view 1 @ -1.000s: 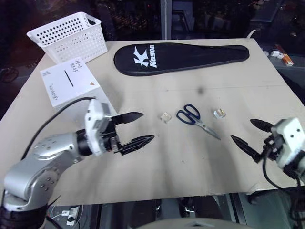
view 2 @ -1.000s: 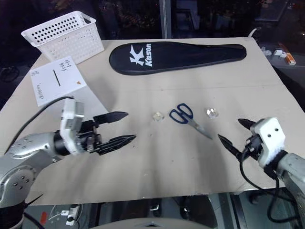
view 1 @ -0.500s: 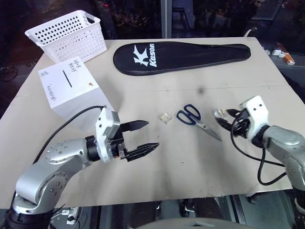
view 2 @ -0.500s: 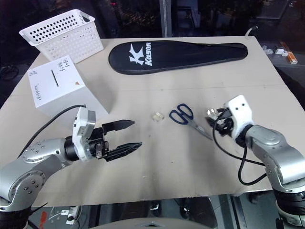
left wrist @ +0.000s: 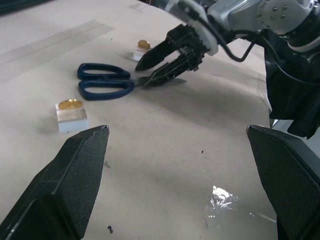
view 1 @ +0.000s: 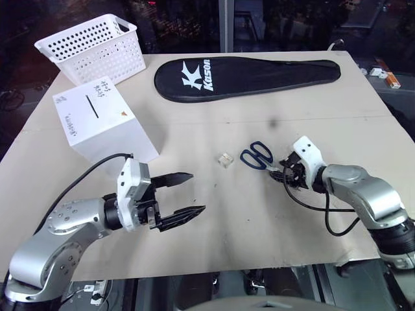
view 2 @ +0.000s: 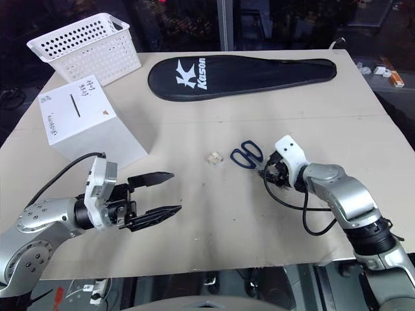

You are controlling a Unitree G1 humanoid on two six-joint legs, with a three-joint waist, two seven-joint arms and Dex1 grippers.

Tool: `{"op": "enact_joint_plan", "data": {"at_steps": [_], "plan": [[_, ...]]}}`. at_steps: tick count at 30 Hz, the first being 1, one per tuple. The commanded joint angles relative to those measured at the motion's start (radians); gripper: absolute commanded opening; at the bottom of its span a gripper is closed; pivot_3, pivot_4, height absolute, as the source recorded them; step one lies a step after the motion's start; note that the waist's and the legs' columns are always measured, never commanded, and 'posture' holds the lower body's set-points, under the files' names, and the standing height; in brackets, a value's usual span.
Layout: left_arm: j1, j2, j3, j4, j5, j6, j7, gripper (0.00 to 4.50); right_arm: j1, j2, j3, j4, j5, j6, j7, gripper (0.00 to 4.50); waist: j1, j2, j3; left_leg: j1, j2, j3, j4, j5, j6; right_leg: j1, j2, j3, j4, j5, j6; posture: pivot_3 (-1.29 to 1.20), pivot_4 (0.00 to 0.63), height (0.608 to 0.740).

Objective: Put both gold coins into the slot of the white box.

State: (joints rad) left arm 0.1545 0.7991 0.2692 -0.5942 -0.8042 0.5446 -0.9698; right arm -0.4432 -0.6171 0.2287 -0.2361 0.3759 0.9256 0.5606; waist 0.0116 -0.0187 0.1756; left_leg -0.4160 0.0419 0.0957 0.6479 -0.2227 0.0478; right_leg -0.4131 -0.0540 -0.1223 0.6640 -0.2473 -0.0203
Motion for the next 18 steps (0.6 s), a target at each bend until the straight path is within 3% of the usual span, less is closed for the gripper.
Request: {"op": "enact_joint_plan", "data": {"at_steps": [1, 4, 5, 10, 14, 18], "plan": [[0.01, -0.006, 0.017, -0.011, 0.008, -0.032, -0.01, 4.5, -0.012, 0.006, 0.037, 0.07, -0.028, -0.016, 0.047, 1.91, -0.002, -0.001, -0.001, 0.0, 0.0, 0.0, 0.0, 0.0, 0.0, 0.0, 0.0, 0.0, 0.0, 0.0, 0.0, 0.0, 0.15, 0.738], [0.016, -0.009, 0.018, -0.007, 0.014, -0.04, -0.013, 4.5, 0.008, -0.009, 0.036, 0.065, -0.044, -0.04, 0.077, 0.49, 0.0, -0.002, -0.001, 0.001, 0.0, 0.0, 0.0, 0.0, 0.0, 0.0, 0.0, 0.0, 0.001, 0.0, 0.0, 0.0, 0.15, 0.738], [0.018, -0.011, 0.018, -0.006, 0.016, -0.042, -0.014, 4.5, 0.02, -0.017, 0.029, 0.049, -0.044, -0.042, 0.085, 0.39, 0.0, -0.002, -0.002, 0.001, 0.001, 0.0, 0.0, 0.0, 0.0, 0.0, 0.0, 0.0, 0.001, 0.0, 0.0, 0.0, 0.15, 0.738], [0.024, -0.017, 0.013, 0.002, 0.024, -0.053, -0.014, 4.5, 0.138, -0.092, -0.043, -0.147, 0.014, -0.06, 0.159, 0.39, 0.007, -0.002, -0.002, 0.0, 0.001, -0.001, 0.0, 0.0, 0.0, 0.0, 0.0, -0.001, 0.0, 0.0, 0.0, 0.0, 0.15, 0.738], [0.012, -0.026, -0.003, 0.017, 0.034, -0.058, -0.015, 4.5, 0.364, -0.2, -0.174, -0.379, 0.078, -0.036, 0.192, 0.39, 0.013, -0.002, -0.002, -0.002, 0.0, -0.001, 0.0, -0.002, 0.001, 0.0, -0.001, -0.001, -0.002, 0.0, 0.0, 0.0, 0.15, 0.738], [-0.028, -0.035, -0.041, 0.052, 0.049, -0.068, -0.031, 4.5, 0.661, -0.158, -0.476, -0.481, -0.011, 0.043, 0.017, 0.39, 0.027, -0.001, -0.003, -0.001, 0.0, -0.001, 0.0, -0.002, 0.002, 0.0, -0.001, -0.001, -0.002, 0.0, 0.0, 0.0, 0.15, 0.738]]}}
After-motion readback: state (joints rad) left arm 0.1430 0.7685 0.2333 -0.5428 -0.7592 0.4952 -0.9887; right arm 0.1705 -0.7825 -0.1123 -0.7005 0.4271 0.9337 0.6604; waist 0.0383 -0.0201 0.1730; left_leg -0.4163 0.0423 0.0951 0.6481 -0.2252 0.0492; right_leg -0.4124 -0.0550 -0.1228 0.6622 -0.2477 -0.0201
